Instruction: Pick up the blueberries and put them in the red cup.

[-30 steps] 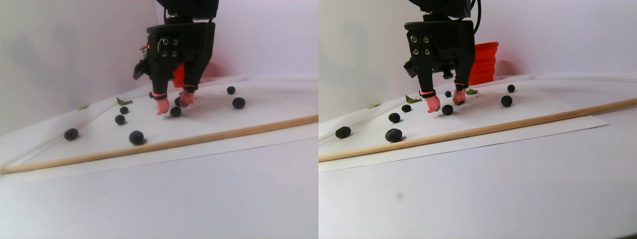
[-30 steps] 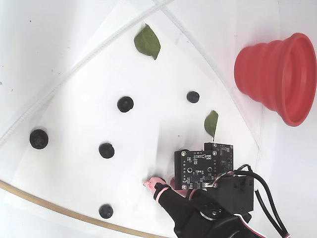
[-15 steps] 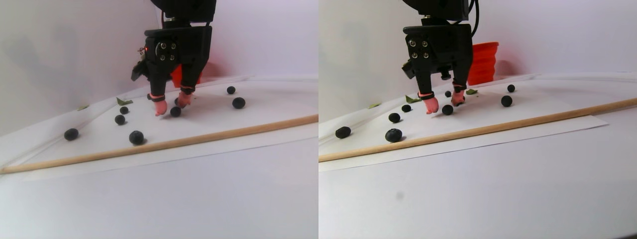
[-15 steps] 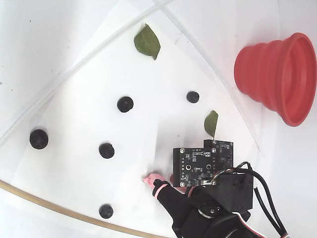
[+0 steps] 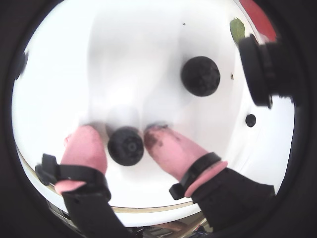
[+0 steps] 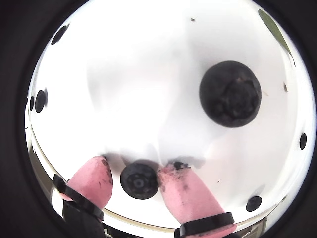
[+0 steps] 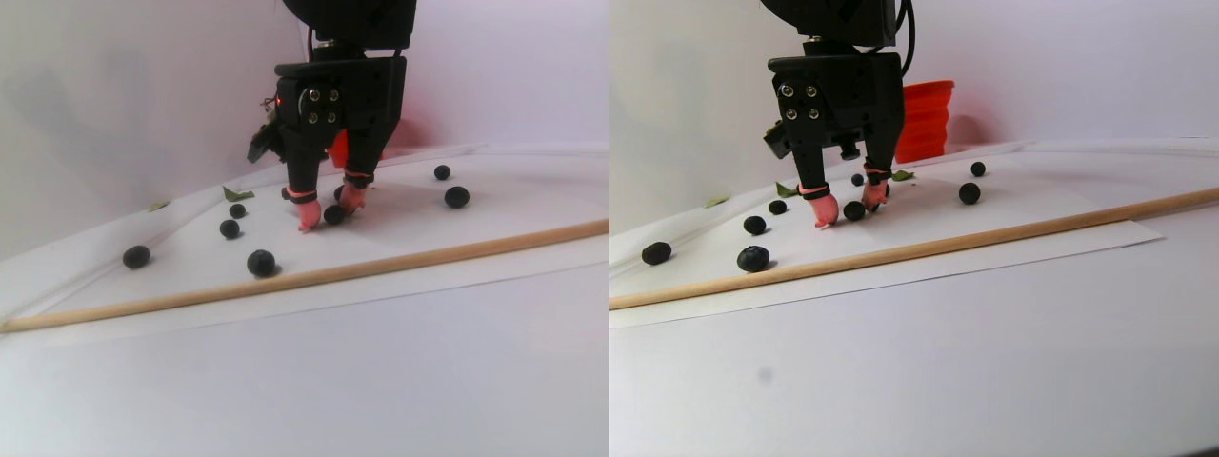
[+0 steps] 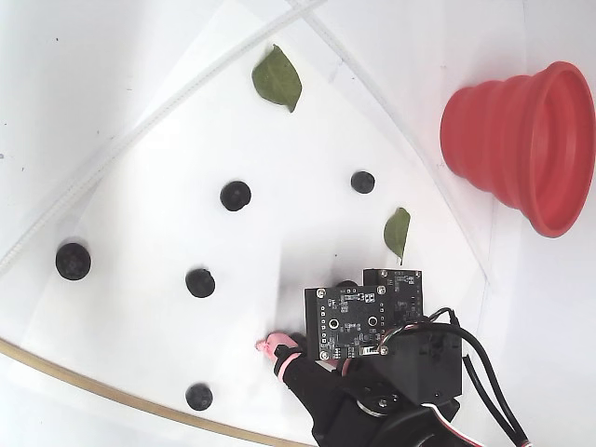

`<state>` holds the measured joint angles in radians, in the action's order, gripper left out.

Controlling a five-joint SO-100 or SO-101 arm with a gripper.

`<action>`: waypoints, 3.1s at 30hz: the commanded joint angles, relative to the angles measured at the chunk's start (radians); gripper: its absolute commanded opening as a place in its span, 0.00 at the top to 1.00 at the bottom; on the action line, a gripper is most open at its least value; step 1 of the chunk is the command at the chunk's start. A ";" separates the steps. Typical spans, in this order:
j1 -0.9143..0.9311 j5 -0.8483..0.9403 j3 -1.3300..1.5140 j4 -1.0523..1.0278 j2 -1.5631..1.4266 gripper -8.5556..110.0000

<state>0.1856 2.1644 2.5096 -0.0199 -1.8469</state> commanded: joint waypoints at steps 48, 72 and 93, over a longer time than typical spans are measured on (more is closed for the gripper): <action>-0.020 -0.029 -0.107 -0.114 -0.172 0.83; -0.026 -0.097 -0.244 -0.166 -0.330 0.83; -0.038 -0.169 -0.396 -0.166 -0.393 0.82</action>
<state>0.1672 2.0064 2.2212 -0.1841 -2.1230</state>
